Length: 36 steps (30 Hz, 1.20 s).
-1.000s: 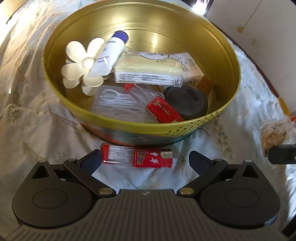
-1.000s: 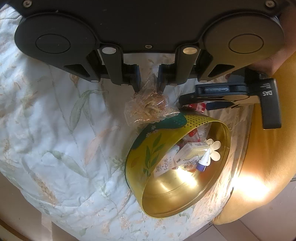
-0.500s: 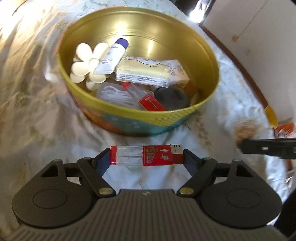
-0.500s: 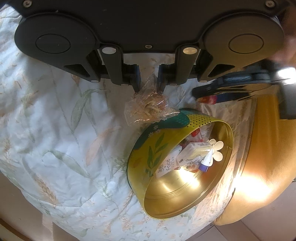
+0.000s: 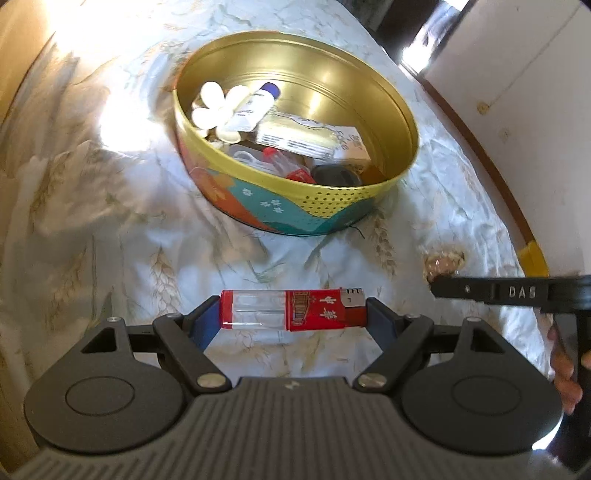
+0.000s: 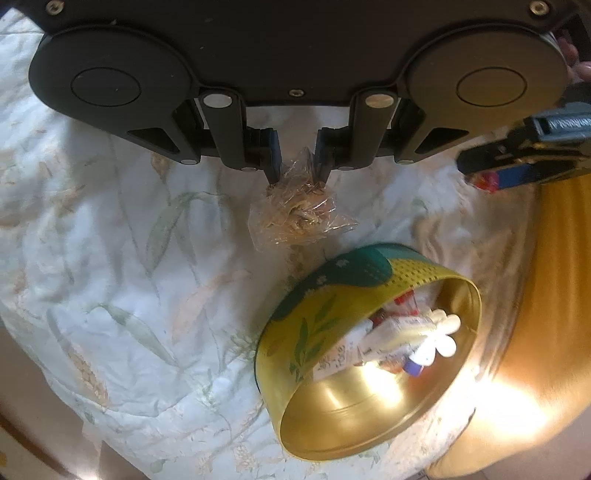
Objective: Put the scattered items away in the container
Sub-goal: 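Drop the brown-stick bag into the tin with the right gripper while the left holds the lighter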
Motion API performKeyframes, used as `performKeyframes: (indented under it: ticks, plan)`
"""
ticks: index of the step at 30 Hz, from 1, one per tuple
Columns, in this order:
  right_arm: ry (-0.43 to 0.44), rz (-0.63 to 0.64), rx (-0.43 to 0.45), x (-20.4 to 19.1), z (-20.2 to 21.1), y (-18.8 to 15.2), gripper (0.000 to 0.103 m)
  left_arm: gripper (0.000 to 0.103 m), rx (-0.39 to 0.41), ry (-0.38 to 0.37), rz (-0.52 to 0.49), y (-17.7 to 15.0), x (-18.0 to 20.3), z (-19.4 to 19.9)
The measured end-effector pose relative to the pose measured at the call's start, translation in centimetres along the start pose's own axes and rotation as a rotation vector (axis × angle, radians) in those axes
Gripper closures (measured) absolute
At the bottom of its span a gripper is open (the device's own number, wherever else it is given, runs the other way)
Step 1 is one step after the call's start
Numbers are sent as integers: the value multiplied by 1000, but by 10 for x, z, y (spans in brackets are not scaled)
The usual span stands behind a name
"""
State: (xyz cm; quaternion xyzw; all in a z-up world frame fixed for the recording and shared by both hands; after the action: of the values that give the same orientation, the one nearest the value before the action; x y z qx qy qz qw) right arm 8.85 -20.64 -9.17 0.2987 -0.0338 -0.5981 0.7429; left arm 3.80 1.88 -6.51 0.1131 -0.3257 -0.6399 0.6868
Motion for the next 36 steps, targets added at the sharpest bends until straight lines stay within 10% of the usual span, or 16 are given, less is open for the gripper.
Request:
performKeyframes:
  ticks: [36]
  plan:
    - [-96, 233, 95, -140, 2, 135, 79, 20, 55, 21, -24, 5, -13, -10]
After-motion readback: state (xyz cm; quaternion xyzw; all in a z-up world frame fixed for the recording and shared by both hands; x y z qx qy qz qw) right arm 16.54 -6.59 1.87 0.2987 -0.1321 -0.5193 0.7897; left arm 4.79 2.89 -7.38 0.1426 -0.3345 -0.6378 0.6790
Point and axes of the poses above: each gripper's, at about its wrist camera, not at the fingertips, and z roughly against the way its jaws point, x to its right, y to its top, the point moved 5 cm from there along -z, roughly the way its jaws point, and after that the axes turned 9 degrees about x, right-handed, at the moved point
